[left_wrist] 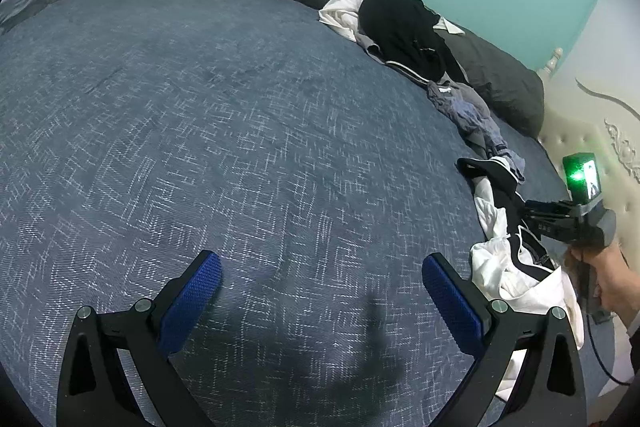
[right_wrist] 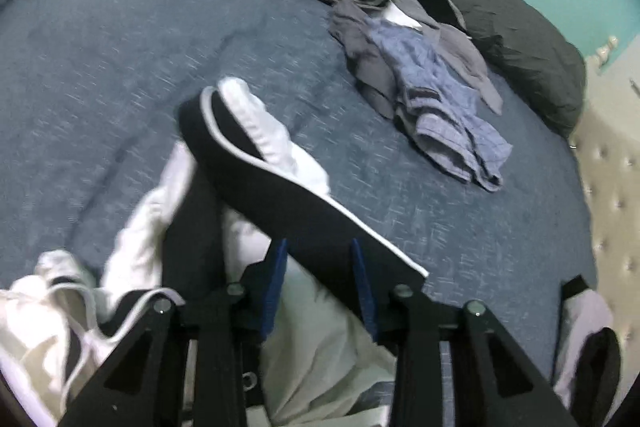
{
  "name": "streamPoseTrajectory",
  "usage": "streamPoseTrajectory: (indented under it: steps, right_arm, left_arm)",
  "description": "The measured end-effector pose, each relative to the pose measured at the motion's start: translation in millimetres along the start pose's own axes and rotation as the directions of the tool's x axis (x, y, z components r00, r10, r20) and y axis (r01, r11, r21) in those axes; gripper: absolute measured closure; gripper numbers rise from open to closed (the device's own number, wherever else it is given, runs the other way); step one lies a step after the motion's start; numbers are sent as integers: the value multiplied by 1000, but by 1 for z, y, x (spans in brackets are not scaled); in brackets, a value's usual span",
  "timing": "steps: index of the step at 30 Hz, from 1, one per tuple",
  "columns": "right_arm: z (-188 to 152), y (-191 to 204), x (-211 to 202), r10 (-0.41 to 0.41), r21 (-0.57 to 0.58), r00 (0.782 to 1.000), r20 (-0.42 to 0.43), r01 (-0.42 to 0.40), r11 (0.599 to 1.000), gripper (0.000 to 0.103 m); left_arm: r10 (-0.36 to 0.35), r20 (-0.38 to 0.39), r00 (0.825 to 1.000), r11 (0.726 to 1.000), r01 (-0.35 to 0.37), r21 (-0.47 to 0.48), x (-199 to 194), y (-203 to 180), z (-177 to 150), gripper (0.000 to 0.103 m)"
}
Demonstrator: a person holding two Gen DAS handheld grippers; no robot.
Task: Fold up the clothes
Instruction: 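Lift and pull the black-trimmed garment edge with the right gripper, then pull the held garment edge toward the left gripper with the right gripper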
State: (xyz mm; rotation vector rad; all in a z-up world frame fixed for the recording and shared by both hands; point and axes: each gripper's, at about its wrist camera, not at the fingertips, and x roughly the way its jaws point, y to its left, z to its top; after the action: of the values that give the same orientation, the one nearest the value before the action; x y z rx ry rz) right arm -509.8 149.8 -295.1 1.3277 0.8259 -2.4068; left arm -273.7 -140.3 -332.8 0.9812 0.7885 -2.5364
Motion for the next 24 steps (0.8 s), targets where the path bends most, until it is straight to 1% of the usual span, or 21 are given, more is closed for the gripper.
streamPoseTrajectory:
  steps: [1, 2, 5, 6, 7, 9, 11, 12, 14, 16, 19, 21, 22, 23, 24]
  right_arm:
    - [1, -2, 5, 5, 16, 1000, -10, -5, 1000, 63]
    - [2, -2, 8, 3, 15, 1000, -21, -3, 1000, 61]
    - [2, -6, 12, -13, 18, 1000, -24, 14, 1000, 61]
    - [2, -9, 13, -8, 31, 1000, -23, 9, 999, 62]
    - [2, -13, 13, 1, 46, 1000, -23, 0, 999, 67]
    - [1, -21, 15, 19, 77, 1000, -23, -17, 997, 67]
    - [-2, -17, 13, 34, 59, 999, -24, -33, 998, 67]
    - [-5, -12, 13, 35, 32, 999, -25, -34, 999, 67]
    - [-8, -2, 13, 15, -21, 999, -35, -15, 1000, 67]
    - [-9, 0, 14, -18, -34, 999, -39, 16, 999, 67]
    - [-6, -5, 22, -68, -17, 996, -60, 67, 998, 67]
    - [-5, -12, 23, -86, -1, 995, -48, 87, 996, 67]
    - [-5, -16, 22, -94, 8, 995, -39, 94, 995, 71]
    - [-5, -20, 20, -94, 25, 995, -27, 94, 995, 83]
    - [-4, -25, 17, -91, 45, 996, -13, 91, 995, 88]
  left_arm:
    - [0, 0, 1000, 1000, 0, -1, 0, 0, 0, 1]
    - [-1, 0, 1000, 1000, 1, -2, 0, 1, 0, 0]
    - [-2, 0, 1000, 1000, 2, -6, 0, 2, 1, 0]
    - [-3, 0, 1000, 1000, 3, -7, 0, 2, 1, 0]
    - [-3, 0, 1000, 1000, 3, -9, 1, 2, 1, 1]
    - [-4, 0, 1000, 1000, 4, -11, 1, 3, 1, 0]
    - [-4, 0, 1000, 1000, 4, -11, 1, 3, 1, 0]
    - [-4, 0, 1000, 1000, 4, -11, 1, 3, 1, 0]
    - [-4, 0, 1000, 1000, 4, -11, 1, 3, 1, 0]
    - [-3, 1, 1000, 1000, 3, -11, 1, 3, 2, 1]
    - [-3, 1, 1000, 1000, 3, -11, 1, 3, 2, 0]
    - [-3, 1, 1000, 1000, 3, -11, 1, 3, 2, 0]
    - [-2, 1, 1000, 1000, 2, -11, 1, 3, 2, 0]
    - [-2, 2, 1000, 1000, 2, -11, 1, 3, 2, 0]
    - [-2, 1, 1000, 1000, 2, -11, 2, 3, 2, 0]
